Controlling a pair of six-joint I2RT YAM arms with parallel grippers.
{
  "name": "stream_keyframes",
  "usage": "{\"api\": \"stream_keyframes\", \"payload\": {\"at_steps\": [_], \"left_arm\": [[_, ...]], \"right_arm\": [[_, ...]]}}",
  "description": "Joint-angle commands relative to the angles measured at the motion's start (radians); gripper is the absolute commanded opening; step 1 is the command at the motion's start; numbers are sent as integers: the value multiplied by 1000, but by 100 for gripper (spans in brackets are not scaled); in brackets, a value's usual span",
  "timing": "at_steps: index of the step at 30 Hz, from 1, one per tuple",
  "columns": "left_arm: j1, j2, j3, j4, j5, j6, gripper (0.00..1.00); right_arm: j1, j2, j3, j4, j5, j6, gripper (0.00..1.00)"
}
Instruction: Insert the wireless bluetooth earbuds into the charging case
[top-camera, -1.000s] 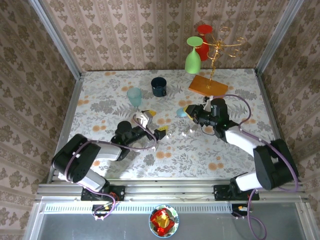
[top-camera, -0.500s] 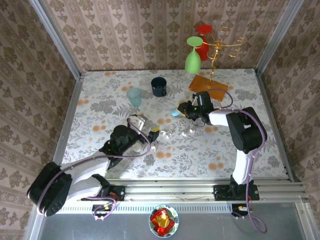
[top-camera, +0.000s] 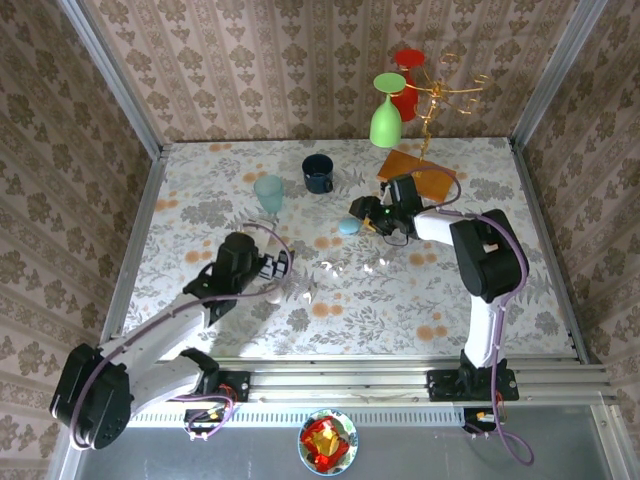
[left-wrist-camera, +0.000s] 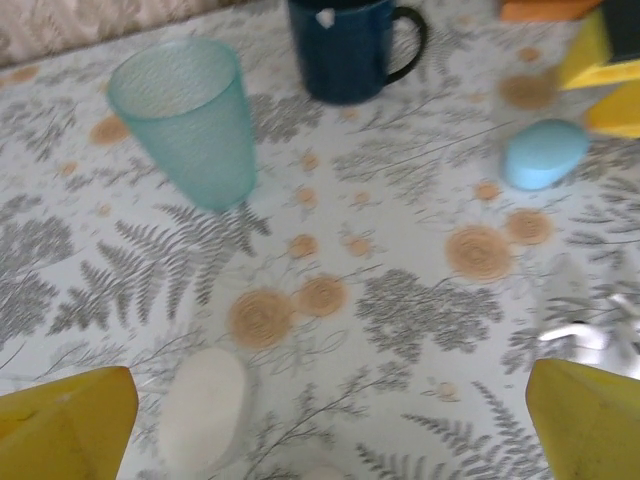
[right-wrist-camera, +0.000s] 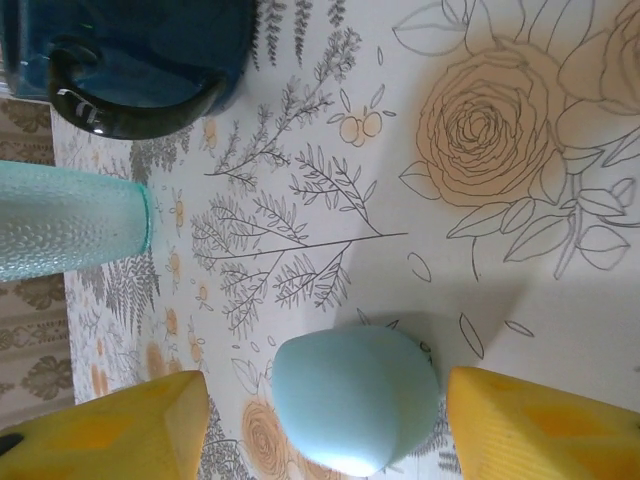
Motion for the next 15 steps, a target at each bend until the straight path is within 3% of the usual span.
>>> {"api": "stream_keyframes", "payload": {"at_steps": [1,8,15], "left_arm": [[70,43,87,-184,38,10,100],[198,247,241,-334,61,100,94],[245,436,378,-429,120,196,89]], "right_arm": [[-4,-110,-10,-83,40,-83,67],[30,-218,-108,-50,-5,-82,68],[52,-280,-171,-62,16,-96,68]]}}
